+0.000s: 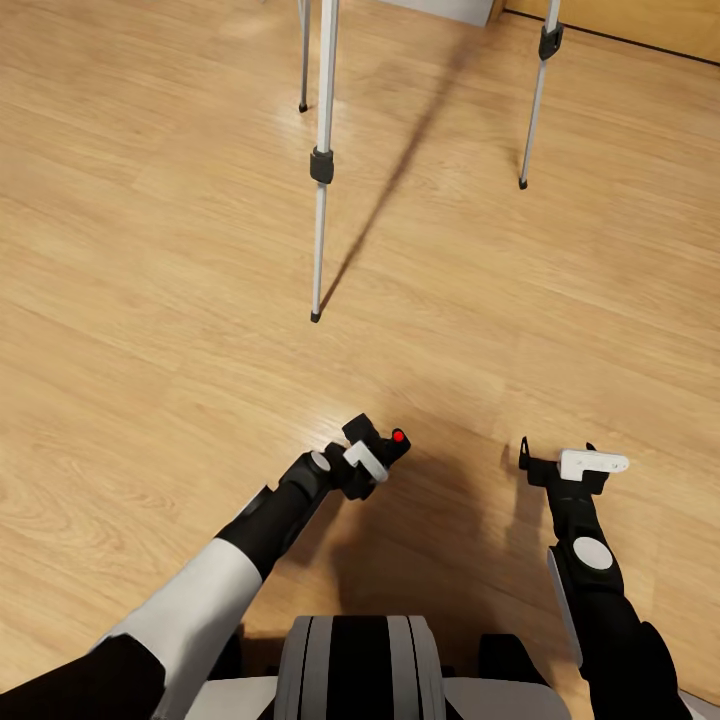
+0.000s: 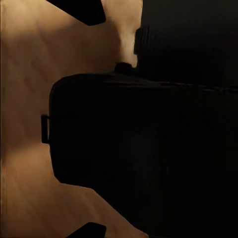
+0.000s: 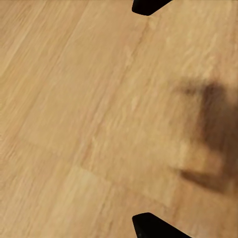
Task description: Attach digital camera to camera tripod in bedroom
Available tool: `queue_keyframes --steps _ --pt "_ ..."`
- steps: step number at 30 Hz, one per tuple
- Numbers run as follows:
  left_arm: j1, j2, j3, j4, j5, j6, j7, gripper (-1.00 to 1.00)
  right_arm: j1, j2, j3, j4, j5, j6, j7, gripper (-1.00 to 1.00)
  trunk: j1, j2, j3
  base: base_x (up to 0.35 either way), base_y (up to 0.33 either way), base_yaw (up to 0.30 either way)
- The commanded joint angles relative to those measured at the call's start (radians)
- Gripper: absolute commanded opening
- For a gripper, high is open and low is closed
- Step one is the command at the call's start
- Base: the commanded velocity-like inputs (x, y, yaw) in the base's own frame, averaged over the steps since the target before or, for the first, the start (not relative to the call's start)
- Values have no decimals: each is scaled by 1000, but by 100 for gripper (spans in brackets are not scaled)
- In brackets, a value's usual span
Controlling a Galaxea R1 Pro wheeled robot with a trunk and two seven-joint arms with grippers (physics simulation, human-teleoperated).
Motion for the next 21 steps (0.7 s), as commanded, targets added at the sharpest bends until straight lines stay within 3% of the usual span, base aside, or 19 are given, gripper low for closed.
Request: queue_keyframes --steps 1,8,21 --pt "-3 0 0 5 -10 2 -7 100 0 1 0 -1 10 6 -2 100 0 0 0 0 0 0" --pt "-25 0 0 60 -5 -24 2 100 0 1 0 0 10 6 -2 100 0 0 0 0 0 0" --pt "-43 0 1 71 -1 -31 22 100 0 1 0 -1 10 6 -2 100 0 0 0 0 0 0"
